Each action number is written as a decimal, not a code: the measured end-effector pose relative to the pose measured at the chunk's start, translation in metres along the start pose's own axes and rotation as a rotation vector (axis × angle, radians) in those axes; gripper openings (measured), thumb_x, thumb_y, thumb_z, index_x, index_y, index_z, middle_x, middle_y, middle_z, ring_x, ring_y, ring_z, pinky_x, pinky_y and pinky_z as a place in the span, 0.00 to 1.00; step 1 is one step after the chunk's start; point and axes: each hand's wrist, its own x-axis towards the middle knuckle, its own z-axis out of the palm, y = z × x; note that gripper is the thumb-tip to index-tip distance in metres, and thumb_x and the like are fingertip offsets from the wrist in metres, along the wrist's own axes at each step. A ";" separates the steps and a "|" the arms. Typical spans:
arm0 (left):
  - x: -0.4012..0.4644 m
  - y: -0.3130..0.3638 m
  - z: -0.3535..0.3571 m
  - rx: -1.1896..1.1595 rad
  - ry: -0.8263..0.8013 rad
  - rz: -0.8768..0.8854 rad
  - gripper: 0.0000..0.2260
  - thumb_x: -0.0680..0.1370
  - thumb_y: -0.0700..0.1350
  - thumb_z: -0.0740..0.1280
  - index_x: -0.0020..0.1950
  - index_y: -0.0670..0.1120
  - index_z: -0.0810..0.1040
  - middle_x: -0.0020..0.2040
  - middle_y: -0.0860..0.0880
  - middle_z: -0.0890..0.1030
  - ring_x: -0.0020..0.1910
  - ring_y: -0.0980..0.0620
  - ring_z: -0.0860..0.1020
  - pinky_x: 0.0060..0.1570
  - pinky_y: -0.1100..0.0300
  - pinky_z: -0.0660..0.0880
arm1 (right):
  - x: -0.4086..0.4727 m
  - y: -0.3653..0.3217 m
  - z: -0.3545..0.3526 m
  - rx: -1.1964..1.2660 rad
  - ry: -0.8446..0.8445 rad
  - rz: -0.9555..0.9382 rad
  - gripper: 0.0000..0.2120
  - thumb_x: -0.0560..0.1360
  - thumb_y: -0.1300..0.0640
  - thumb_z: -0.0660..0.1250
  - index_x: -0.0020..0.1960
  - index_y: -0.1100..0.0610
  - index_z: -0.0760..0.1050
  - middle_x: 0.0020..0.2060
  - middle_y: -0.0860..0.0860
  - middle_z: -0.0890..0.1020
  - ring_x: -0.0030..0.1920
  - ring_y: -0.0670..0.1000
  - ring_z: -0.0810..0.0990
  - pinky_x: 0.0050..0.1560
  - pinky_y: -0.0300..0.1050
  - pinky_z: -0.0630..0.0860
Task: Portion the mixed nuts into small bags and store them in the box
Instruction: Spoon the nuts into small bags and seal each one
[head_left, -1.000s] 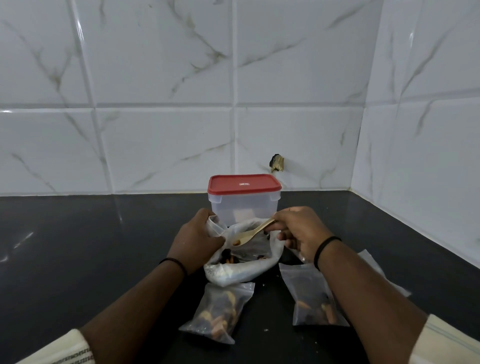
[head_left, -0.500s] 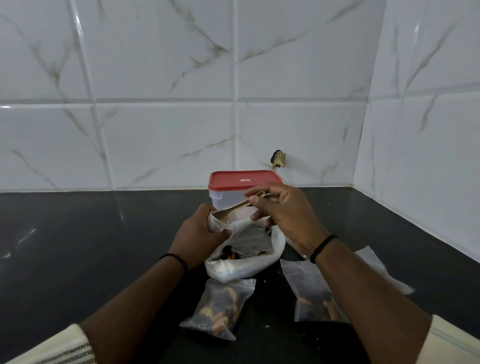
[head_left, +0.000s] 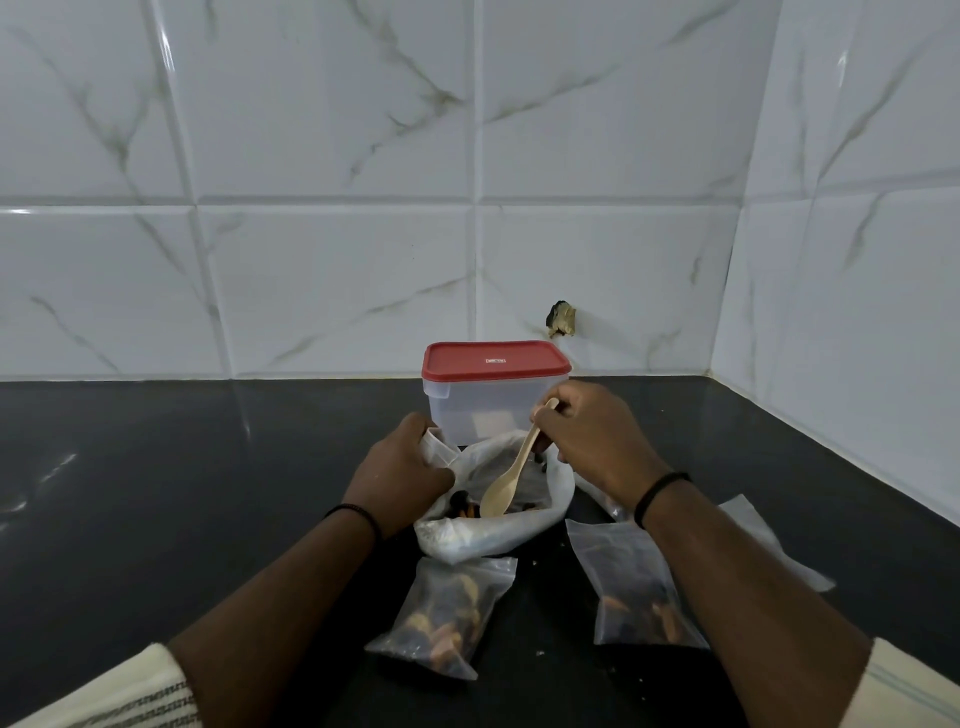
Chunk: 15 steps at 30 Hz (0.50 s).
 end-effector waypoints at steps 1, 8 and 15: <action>0.000 0.000 0.000 0.002 0.002 -0.001 0.15 0.71 0.41 0.71 0.40 0.55 0.65 0.46 0.52 0.80 0.39 0.58 0.76 0.33 0.64 0.67 | 0.000 0.000 0.000 -0.007 -0.015 -0.004 0.08 0.79 0.56 0.64 0.46 0.60 0.79 0.36 0.50 0.84 0.26 0.39 0.78 0.32 0.34 0.73; -0.002 0.003 -0.001 -0.001 0.014 0.005 0.15 0.71 0.40 0.70 0.40 0.54 0.65 0.43 0.53 0.79 0.38 0.58 0.75 0.32 0.63 0.67 | -0.001 -0.001 -0.002 0.027 -0.006 -0.044 0.08 0.78 0.57 0.66 0.43 0.59 0.80 0.34 0.49 0.84 0.26 0.39 0.77 0.32 0.34 0.72; -0.003 0.003 -0.001 -0.006 0.020 0.005 0.16 0.71 0.40 0.70 0.39 0.54 0.64 0.42 0.54 0.78 0.37 0.58 0.75 0.31 0.64 0.66 | -0.001 0.000 -0.003 -0.017 0.060 -0.065 0.07 0.77 0.57 0.66 0.42 0.57 0.79 0.32 0.48 0.83 0.27 0.38 0.78 0.30 0.32 0.72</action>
